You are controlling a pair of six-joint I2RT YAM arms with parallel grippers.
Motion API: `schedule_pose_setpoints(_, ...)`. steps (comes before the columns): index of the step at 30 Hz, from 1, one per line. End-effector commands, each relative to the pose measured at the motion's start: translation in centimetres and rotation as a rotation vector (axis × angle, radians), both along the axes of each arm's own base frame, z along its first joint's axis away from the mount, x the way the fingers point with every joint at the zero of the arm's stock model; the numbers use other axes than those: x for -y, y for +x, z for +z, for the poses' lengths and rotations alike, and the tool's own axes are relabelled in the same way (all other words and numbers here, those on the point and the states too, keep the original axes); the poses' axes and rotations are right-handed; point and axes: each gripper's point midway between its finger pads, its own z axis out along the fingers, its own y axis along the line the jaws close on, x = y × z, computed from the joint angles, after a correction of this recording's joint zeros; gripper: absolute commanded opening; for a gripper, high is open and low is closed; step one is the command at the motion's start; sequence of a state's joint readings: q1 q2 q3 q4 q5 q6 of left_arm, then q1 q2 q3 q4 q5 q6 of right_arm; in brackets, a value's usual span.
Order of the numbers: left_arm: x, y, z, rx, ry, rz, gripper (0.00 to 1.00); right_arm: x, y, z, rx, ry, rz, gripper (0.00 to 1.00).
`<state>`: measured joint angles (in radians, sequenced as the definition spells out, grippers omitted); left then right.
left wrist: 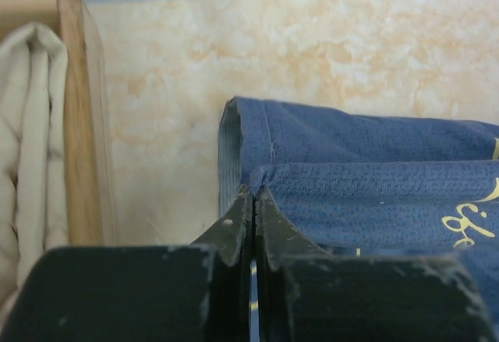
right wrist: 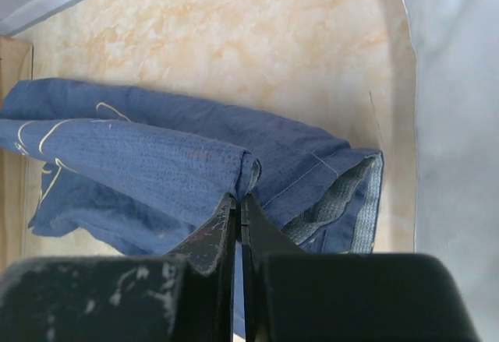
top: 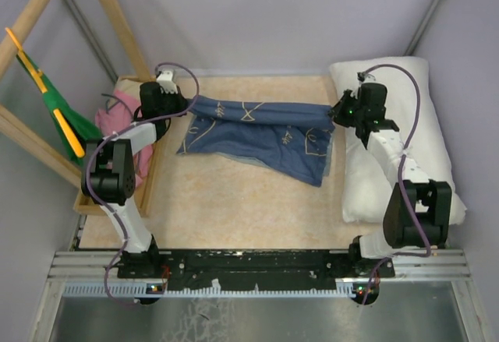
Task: Remove the pillowcase from the pillow
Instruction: Fold the pillowcase at the center of the board.
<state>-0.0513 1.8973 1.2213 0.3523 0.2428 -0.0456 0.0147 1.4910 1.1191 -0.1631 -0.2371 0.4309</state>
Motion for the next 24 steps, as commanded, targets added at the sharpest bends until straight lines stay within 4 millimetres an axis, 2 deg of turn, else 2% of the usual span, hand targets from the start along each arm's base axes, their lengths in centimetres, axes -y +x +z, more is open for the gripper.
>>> schedule_pose_setpoints(1,-3.2,-1.3,1.3,0.030,-0.002,0.120,0.00,2.6,-1.4,3.2,0.122,-0.006,-0.119,0.00)
schedule_pose_setpoints(6,-2.8,-3.5,0.7,-0.015,-0.061,0.131,0.00,2.1,-4.0,1.2,0.101,0.064,-0.144,0.00)
schedule_pose_setpoints(9,-1.7,-4.7,-0.5,-0.072,-0.108,0.090,0.00,1.5,-5.5,-1.7,0.034,0.098,-0.139,0.00)
schedule_pose_setpoints(11,-1.2,-5.6,-2.2,-0.140,-0.145,0.092,0.00,1.2,-6.8,-4.1,-0.026,0.119,-0.136,0.00)
schedule_pose_setpoints(15,-1.4,-7.2,-4.9,-0.226,-0.178,0.136,0.00,0.6,-8.8,-7.6,-0.102,0.132,-0.124,0.00)
schedule_pose_setpoints(17,-1.7,-7.9,-5.7,-0.238,-0.185,0.167,0.00,0.6,-9.7,-9.1,-0.132,0.129,-0.126,0.00)
schedule_pose_setpoints(22,-2.7,-9.5,-5.6,-0.200,-0.195,0.254,0.00,0.3,-11.2,-10.9,-0.166,0.127,-0.124,0.01)
schedule_pose_setpoints(24,-2.6,-10.5,-4.3,-0.131,-0.220,0.273,0.00,0.3,-11.4,-10.8,-0.157,0.114,-0.131,0.08)
